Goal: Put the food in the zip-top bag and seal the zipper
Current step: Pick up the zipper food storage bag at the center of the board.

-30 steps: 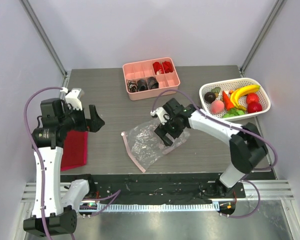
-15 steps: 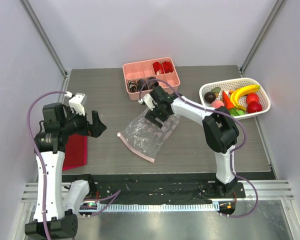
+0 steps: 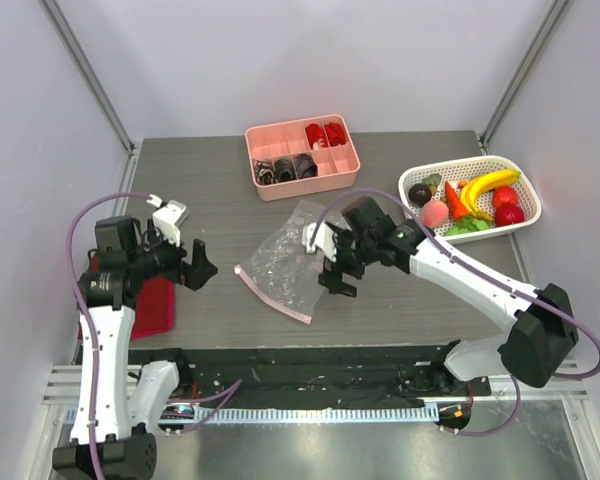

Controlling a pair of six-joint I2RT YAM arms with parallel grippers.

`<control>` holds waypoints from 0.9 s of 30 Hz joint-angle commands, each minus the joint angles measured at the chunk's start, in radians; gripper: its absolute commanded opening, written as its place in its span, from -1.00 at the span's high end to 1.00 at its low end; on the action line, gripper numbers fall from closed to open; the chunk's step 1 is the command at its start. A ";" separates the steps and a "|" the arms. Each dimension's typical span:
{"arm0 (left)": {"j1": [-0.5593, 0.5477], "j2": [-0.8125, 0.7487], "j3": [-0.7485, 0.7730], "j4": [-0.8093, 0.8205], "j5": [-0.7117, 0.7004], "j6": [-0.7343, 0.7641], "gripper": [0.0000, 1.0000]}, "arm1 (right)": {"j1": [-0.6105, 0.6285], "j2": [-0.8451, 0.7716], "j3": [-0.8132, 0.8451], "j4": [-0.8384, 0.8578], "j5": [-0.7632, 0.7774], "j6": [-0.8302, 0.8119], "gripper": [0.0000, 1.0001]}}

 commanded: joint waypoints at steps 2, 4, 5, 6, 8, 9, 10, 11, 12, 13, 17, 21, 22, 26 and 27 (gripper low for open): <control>-0.004 0.053 0.017 0.116 0.081 -0.102 -0.99 | 0.011 -0.160 -0.199 0.096 -0.067 -0.290 -0.99; -0.006 0.051 0.014 0.149 0.081 -0.126 -0.99 | 0.023 -0.241 -0.301 0.205 -0.062 -0.398 -0.97; -0.006 0.047 0.012 0.159 0.078 -0.130 -1.00 | 0.023 -0.260 -0.333 0.245 -0.064 -0.433 -0.95; -0.007 0.044 0.003 0.166 0.077 -0.136 -0.99 | 0.029 -0.269 -0.391 0.289 -0.064 -0.453 -0.93; -0.007 0.033 0.000 0.179 0.075 -0.134 -1.00 | 0.043 -0.271 -0.437 0.409 -0.054 -0.498 -0.86; -0.007 0.030 -0.008 0.179 0.078 -0.131 -1.00 | 0.052 -0.265 -0.476 0.449 -0.044 -0.506 -0.86; -0.007 0.024 -0.009 0.179 0.080 -0.127 -1.00 | 0.075 -0.251 -0.491 0.516 -0.030 -0.528 -0.85; -0.007 0.018 -0.011 0.179 0.078 -0.119 -1.00 | 0.086 -0.228 -0.502 0.541 -0.016 -0.539 -0.86; -0.007 0.008 -0.015 0.180 0.078 -0.116 -1.00 | 0.095 -0.213 -0.522 0.570 -0.010 -0.542 -0.85; -0.007 0.004 -0.018 0.179 0.078 -0.113 -1.00 | 0.112 -0.202 -0.531 0.625 -0.007 -0.545 -0.85; -0.007 -0.016 -0.035 0.191 0.078 -0.110 -1.00 | 0.160 -0.137 -0.579 0.765 0.022 -0.611 -0.83; -0.007 -0.035 -0.060 0.197 0.080 -0.108 -1.00 | 0.184 -0.064 -0.619 0.928 0.048 -0.575 -0.62; -0.007 -0.045 -0.064 0.195 0.080 -0.107 -1.00 | 0.186 -0.044 -0.623 0.972 0.050 -0.569 -0.43; -0.007 -0.065 -0.100 0.177 0.078 -0.062 -1.00 | 0.190 -0.027 -0.619 1.012 0.064 -0.509 0.33; -0.007 -0.068 -0.103 0.171 0.083 -0.042 -1.00 | 0.192 -0.036 -0.596 1.017 0.071 -0.463 0.68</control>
